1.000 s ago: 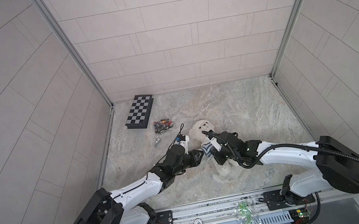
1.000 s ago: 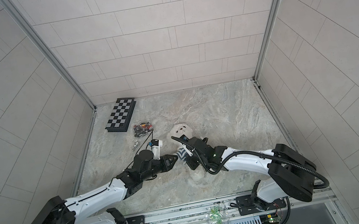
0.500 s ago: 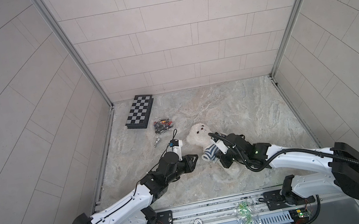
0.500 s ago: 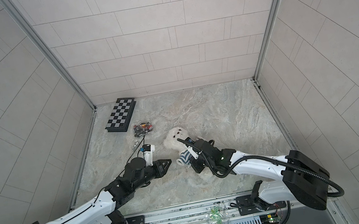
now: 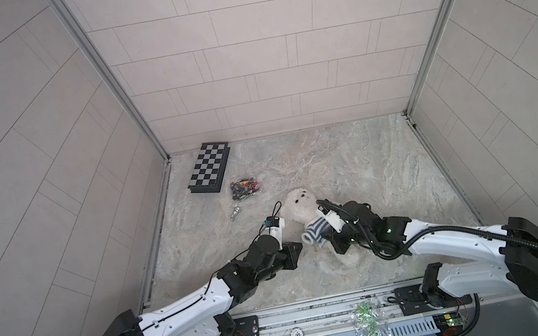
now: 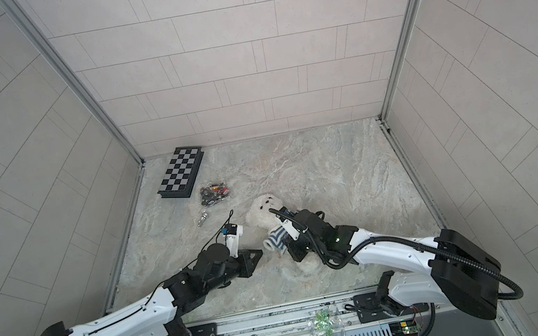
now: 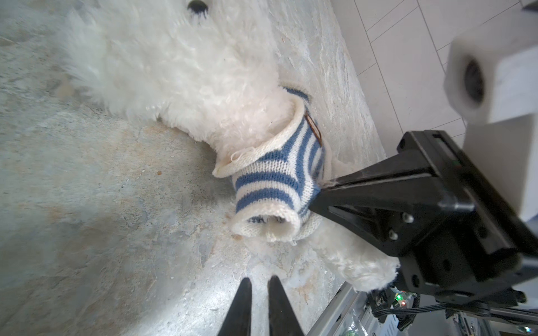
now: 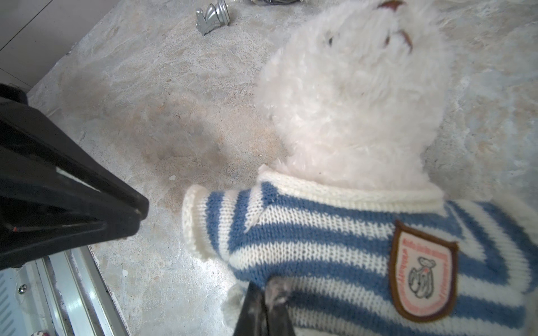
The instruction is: Dress the teddy bear
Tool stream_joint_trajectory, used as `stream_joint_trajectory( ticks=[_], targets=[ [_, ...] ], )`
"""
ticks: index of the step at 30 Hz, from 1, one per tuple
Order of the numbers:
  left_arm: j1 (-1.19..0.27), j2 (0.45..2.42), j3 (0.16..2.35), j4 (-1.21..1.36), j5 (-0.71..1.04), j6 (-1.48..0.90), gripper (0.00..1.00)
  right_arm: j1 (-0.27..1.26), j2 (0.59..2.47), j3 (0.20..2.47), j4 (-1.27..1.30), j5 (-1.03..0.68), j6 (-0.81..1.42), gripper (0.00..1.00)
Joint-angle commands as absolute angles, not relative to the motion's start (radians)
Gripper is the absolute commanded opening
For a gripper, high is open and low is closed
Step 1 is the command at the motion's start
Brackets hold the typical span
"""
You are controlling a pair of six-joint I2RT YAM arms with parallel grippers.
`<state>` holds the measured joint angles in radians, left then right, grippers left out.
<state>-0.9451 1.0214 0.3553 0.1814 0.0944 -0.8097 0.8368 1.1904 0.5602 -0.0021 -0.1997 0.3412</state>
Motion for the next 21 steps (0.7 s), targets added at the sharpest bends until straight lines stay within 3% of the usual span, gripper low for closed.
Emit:
stream_joint_trajectory(
  ticks=[1,14,21],
  targets=[
    [-0.951,1.081,0.379,0.255,0.083,-0.819,0.14,0.834,1.173,0.542,0.015,-0.207,0.361,0.00],
    [-0.950,1.349,0.504,0.418,0.092,-0.863,0.12,0.834,1.169,0.517,0.025,-0.214,0.370,0.00],
    [-0.951,1.397,0.496,0.473,0.078,-0.908,0.29,0.834,1.171,0.500,0.043,-0.212,0.370,0.00]
  ],
)
